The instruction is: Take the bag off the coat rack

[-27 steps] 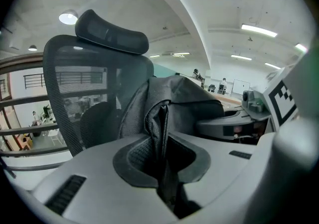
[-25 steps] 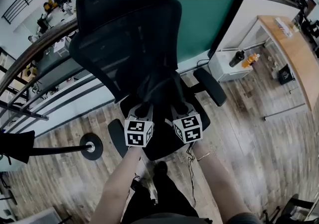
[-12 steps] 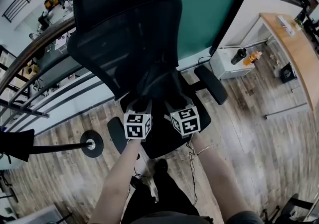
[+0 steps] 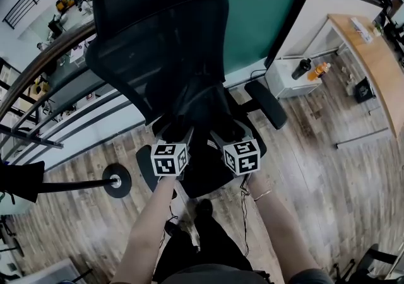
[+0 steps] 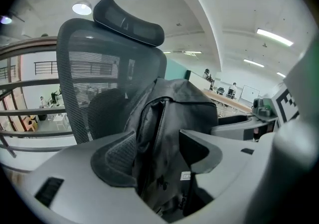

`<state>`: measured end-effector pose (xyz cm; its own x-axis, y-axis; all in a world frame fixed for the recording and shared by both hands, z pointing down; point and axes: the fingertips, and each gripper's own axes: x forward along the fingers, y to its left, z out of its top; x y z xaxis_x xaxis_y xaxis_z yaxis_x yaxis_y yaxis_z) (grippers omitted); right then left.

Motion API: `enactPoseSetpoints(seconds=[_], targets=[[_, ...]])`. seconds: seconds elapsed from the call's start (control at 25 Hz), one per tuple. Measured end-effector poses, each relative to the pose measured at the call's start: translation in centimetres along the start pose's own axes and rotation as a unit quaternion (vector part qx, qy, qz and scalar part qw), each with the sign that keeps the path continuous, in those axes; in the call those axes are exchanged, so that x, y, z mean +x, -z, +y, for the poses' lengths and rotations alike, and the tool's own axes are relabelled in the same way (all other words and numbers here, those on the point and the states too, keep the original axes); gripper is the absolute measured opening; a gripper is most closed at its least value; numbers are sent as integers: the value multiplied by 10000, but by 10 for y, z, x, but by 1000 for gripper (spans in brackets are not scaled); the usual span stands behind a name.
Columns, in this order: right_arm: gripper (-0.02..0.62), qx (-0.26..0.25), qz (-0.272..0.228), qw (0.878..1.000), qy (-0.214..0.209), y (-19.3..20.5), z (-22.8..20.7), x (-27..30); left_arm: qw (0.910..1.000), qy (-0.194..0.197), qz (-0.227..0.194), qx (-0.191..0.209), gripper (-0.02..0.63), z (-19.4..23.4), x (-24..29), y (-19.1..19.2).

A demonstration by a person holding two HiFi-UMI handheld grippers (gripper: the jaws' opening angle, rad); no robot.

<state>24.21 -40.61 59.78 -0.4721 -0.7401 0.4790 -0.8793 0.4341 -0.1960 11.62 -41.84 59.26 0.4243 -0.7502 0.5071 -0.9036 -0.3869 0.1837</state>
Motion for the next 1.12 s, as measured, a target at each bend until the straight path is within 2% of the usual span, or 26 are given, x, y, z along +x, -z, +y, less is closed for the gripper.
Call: enactPoseSetpoints(seconds=[0.32, 0.4, 0.44, 0.52, 0.68, 1.12], targets=[[302, 435, -294, 9982, 288, 1, 3, -34, 9999, -32, -86, -74, 255, -3, -34, 7], [293, 479, -370, 9977, 321, -1, 8, -42, 9999, 1, -146, -35, 231, -7, -43, 5], [293, 496, -408, 9974, 328, -2, 11, -46, 9998, 7, -181, -16, 200, -8, -48, 5], [270, 523, -490, 9969, 321, -3, 18, -55, 9997, 13, -250, 14, 138, -11, -58, 6], [218, 541, -616, 9964, 226, -7, 36, -73, 9993, 12, -362, 55, 82, -15, -79, 6], [78, 453, -869, 9950, 192, -7, 82, -128, 9977, 77, -635, 206, 46, -26, -146, 6]])
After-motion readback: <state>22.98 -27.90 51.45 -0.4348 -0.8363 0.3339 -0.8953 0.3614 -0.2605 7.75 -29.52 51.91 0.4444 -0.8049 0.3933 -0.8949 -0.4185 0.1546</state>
